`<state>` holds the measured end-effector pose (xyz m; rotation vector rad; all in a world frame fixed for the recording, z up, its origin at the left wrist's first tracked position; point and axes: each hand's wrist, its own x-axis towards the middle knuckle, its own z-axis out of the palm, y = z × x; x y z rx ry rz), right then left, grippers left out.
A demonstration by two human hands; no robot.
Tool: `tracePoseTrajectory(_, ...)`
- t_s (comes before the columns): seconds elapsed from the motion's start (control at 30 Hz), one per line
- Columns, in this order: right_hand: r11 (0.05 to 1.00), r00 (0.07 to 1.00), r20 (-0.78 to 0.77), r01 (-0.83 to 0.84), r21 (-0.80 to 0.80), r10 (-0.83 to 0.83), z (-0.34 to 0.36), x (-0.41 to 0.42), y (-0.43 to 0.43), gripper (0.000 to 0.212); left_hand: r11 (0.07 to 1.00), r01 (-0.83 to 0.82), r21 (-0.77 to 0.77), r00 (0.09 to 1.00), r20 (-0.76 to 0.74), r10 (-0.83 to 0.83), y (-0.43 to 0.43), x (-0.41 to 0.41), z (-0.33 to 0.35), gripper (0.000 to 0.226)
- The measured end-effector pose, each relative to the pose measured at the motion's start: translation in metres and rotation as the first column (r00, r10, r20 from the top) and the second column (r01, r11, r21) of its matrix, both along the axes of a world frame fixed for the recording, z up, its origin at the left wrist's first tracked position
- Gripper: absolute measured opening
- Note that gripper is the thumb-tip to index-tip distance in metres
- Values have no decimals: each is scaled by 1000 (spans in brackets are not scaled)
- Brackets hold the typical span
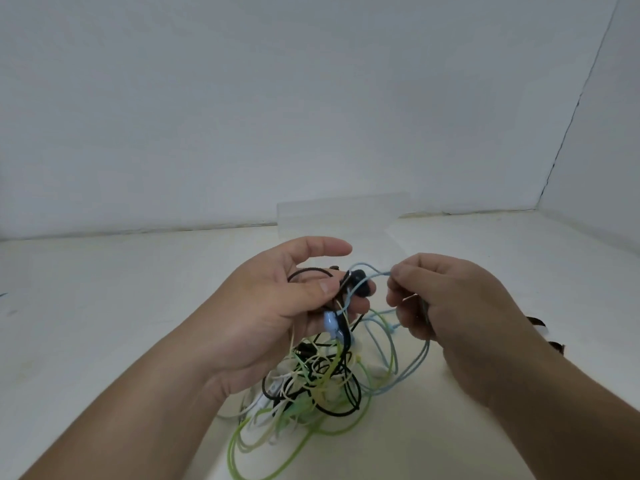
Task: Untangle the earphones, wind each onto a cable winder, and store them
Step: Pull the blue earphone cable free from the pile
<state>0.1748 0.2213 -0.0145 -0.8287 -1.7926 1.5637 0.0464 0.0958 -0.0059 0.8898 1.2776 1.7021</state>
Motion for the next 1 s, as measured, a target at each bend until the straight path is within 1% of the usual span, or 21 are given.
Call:
tracePoseTrajectory(0.07, 1000, 1000, 6, 15, 11, -15, -2, 0, 3, 31, 1000, 10, 5, 1000, -17, -10, 0, -1, -2, 48)
tracePoseTrajectory(0.17, 998, 999, 41, 24, 50, -26, -5, -1, 7, 34, 1000, 3, 30, 1000, 13, -3, 0, -4, -4, 49)
tracePoseTrajectory(0.27, 996, 996, 85, -3, 94, -6, -7, 0, 7, 23, 998, -18, 62, 1000, 23, 16, 0, -4, -5, 55)
tracePoseTrajectory(0.33, 995, 995, 98, -35, 97, 26, -7, 1, 6, 20, 996, -48, 70, 999, 3, 48, 1, -5, -6, 58)
tracePoseTrajectory(0.4, 994, 995, 78, -67, 83, 61, -4, 2, 4, 20, 995, -81, 63, 995, -53, 84, 2, -7, -6, 60)
tracePoseTrajectory(0.43, 995, 995, 54, -83, 64, 79, -2, 2, 3, 17, 995, -87, 56, 992, -85, 91, 2, -6, -5, 58)
tracePoseTrajectory(0.47, 995, 995, 28, -94, 43, 93, 1, 3, 2, 12, 995, -84, 51, 990, -111, 89, 2, -5, -5, 50)
tracePoseTrajectory(0.5, 995, 995, 9, -98, 30, 98, 3, 3, 1, 11, 996, -80, 50, 989, -124, 86, 2, -3, -4, 39)
tracePoseTrajectory(0.57, 996, 997, -16, -81, 25, 81, 4, 3, 1, 12, 993, -108, 41, 981, -156, 113, 1, -2, -2, 28)
tracePoseTrajectory(0.67, 1000, 998, -53, -20, 8, 20, 3, 5, 5, 23, 966, -255, 42, 937, -238, 257, 2, -7, -4, 31)
tracePoseTrajectory(0.8, 997, 988, -154, 21, -70, -31, 4, 5, 8, 28, 922, -385, 39, 901, -198, 385, 2, -16, -5, 26)
tracePoseTrajectory(0.83, 996, 981, -190, 13, -94, -30, 5, 5, 9, 27, 899, -438, 23, 872, -232, 431, 2, -18, -6, 25)
tracePoseTrajectory(0.9, 990, 966, -258, -33, -138, -3, 6, 4, 8, 28, 864, -503, -20, 796, -400, 454, 1, -22, -8, 21)
tracePoseTrajectory(0.97, 978, 947, -317, -117, -171, 58, 8, 5, 4, 32, 869, -492, -47, 740, -548, 390, 1, -23, -9, 22)
tracePoseTrajectory(1.0, 972, 936, -342, -154, -176, 87, 9, 5, 2, 33, 884, -465, -53, 730, -588, 349, 1, -20, -7, 20)
